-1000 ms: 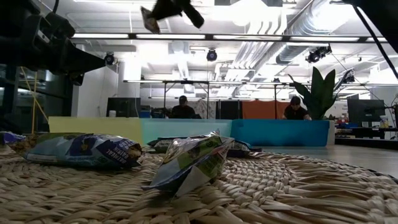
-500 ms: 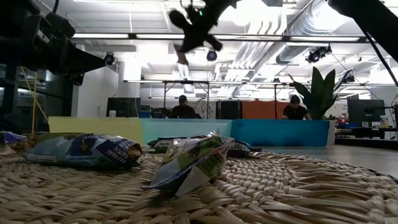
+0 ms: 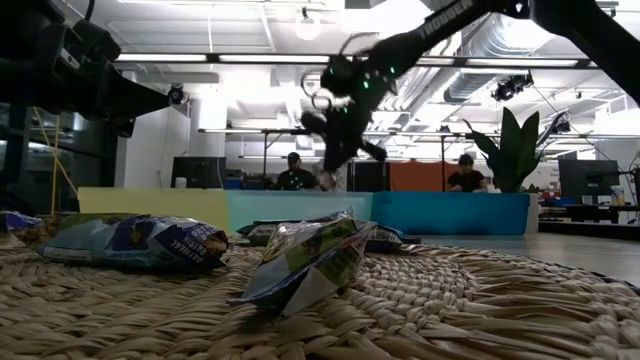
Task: Pick and place Granola Bars by type
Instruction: Put the red granola bar into the light green bin, then put the blue granola bar into the yellow bin
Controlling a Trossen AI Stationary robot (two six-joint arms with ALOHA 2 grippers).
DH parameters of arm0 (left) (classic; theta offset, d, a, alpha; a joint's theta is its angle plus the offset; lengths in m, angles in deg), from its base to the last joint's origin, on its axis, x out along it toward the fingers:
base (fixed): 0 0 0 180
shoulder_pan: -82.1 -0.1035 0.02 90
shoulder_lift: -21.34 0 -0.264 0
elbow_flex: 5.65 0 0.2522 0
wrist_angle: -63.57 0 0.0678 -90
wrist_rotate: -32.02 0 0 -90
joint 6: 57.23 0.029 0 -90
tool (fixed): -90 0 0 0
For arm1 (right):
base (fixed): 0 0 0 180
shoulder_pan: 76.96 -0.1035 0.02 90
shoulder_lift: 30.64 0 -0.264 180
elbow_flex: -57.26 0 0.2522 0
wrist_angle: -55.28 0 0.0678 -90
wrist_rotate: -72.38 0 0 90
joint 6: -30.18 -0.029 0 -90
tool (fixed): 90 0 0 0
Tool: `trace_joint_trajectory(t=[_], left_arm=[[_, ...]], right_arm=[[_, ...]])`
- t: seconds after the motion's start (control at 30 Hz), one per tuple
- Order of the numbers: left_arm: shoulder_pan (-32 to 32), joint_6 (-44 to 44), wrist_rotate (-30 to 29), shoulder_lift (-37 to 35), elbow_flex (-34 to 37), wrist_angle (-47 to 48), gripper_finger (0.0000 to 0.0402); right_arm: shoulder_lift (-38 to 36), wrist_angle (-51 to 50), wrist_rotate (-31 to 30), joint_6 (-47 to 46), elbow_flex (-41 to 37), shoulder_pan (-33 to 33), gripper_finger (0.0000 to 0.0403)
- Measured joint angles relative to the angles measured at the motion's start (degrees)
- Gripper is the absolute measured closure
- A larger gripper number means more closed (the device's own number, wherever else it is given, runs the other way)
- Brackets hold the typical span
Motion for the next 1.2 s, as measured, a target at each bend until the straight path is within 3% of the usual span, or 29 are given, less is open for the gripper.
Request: trace_joint_trajectory(t=[0.23,0.67,1.2], left_arm=[[0.0,0.0,0.0,0.0,0.0,0.0,0.0401],[0.0,0.0,0.0,0.0,0.0,0.0,0.0401],[0.0,0.0,0.0,0.0,0.0,0.0,0.0401]], right_arm=[[0.0,4.5,3.6,-2.0,-7.8,1.0,0.0401],[0.0,5.0,6.3,-3.4,-8.4,1.1,0.0398],[0.0,5.2,8.7,-3.4,-8.4,1.1,0.0332]])
